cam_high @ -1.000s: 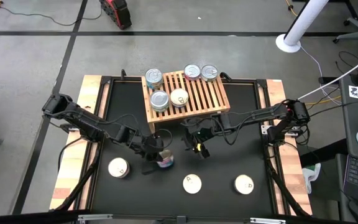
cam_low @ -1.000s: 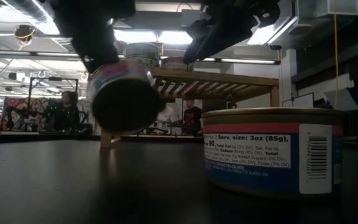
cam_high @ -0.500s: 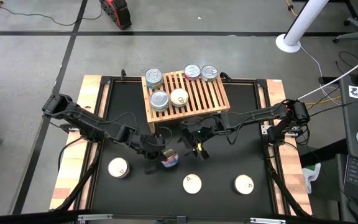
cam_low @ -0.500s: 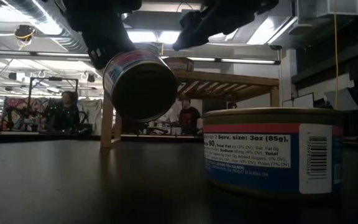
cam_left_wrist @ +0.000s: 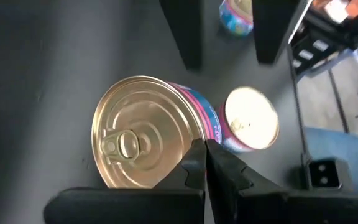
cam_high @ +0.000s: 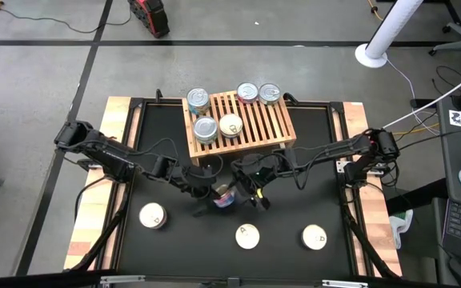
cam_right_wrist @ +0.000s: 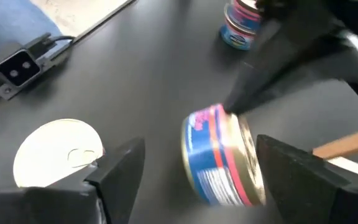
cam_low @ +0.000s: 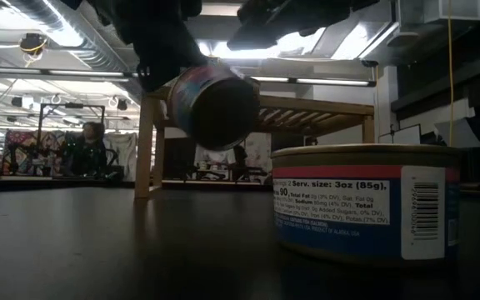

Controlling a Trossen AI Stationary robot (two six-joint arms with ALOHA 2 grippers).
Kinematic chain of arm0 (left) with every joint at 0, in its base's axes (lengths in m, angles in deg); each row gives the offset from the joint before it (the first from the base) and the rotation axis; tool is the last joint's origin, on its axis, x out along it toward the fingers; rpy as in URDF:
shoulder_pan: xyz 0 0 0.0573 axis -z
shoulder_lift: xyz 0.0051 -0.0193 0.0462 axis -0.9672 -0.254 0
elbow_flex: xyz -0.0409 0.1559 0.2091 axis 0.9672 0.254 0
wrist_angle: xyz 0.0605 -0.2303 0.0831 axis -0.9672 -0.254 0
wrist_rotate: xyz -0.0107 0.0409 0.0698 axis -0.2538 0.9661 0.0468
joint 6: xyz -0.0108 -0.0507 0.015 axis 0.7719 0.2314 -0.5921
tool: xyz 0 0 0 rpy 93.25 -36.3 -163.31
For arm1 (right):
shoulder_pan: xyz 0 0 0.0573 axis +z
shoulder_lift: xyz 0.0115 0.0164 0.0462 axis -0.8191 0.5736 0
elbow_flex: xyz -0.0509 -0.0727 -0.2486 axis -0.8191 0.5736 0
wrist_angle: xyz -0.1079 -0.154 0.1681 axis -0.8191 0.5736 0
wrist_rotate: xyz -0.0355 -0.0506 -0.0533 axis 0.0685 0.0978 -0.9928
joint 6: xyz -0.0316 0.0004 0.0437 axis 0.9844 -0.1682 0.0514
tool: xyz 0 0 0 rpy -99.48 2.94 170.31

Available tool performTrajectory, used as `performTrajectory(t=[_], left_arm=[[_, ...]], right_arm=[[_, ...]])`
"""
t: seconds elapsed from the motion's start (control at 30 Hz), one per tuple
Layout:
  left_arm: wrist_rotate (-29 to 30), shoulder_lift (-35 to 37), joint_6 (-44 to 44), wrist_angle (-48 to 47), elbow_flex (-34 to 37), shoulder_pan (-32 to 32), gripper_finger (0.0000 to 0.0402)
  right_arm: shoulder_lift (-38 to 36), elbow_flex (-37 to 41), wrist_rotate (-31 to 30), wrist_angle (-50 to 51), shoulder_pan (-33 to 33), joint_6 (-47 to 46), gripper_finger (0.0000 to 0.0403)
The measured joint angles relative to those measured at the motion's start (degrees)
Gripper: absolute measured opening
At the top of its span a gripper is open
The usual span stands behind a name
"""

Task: Stack canned seafood by type on shelf
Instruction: Put the blue tuna can on the shelf

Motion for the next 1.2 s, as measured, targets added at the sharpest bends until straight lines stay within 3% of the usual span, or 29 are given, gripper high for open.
performTrajectory(t=[0.33, 1.2], left_arm=[[-0.03, 0.00, 0.88, 3.47, -0.04, -1.02, 0.0000], [-0.19, 0.00, 3.87, 8.16, -0.04, -2.57, 0.0000]], right_arm=[[0.00, 0.00, -8.60, -0.14, 1.37, 0.85, 0.0305], [0.02, -0.02, -7.43, 2.02, 1.39, 3.47, 0.0305]])
